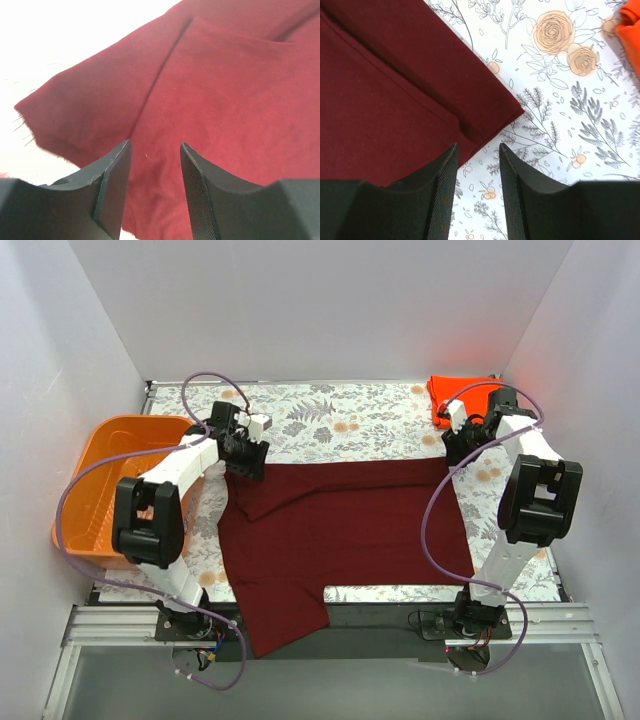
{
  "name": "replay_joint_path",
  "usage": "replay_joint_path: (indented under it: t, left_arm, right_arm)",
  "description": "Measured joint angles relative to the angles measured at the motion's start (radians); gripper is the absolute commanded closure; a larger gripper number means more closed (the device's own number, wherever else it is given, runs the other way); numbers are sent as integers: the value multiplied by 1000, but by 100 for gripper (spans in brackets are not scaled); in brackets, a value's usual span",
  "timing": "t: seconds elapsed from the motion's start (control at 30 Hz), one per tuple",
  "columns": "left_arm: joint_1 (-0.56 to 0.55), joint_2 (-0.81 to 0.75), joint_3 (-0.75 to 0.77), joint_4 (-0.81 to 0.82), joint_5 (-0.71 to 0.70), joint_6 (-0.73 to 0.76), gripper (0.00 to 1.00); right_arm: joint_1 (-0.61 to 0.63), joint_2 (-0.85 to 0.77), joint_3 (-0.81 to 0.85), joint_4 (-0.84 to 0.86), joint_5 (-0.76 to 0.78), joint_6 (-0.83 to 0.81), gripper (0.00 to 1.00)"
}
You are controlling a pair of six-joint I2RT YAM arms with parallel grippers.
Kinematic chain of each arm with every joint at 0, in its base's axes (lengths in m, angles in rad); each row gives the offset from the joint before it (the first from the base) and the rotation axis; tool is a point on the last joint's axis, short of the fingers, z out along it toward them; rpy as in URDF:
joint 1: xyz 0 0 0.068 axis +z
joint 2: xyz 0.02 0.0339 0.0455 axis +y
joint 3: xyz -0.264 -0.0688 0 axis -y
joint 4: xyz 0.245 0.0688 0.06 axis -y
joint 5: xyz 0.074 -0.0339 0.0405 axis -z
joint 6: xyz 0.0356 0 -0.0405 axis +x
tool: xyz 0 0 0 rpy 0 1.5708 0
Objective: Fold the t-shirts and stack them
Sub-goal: Fold the tshirt
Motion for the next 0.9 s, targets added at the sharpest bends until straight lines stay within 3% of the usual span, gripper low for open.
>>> replay_joint_path:
  t: [0.3,0.77,0.9]
  left_arm:
    - [0,176,82,-17,25,27,57]
    - [-34,220,82,-19,69,39,61]
    - [-47,220,81,-19,71,39,58]
  right_arm:
    - [37,120,24,-16,22,51,59]
    - [37,116,-22,-28,65,27,63]
    - [37,99,-22,-42,64,26,63]
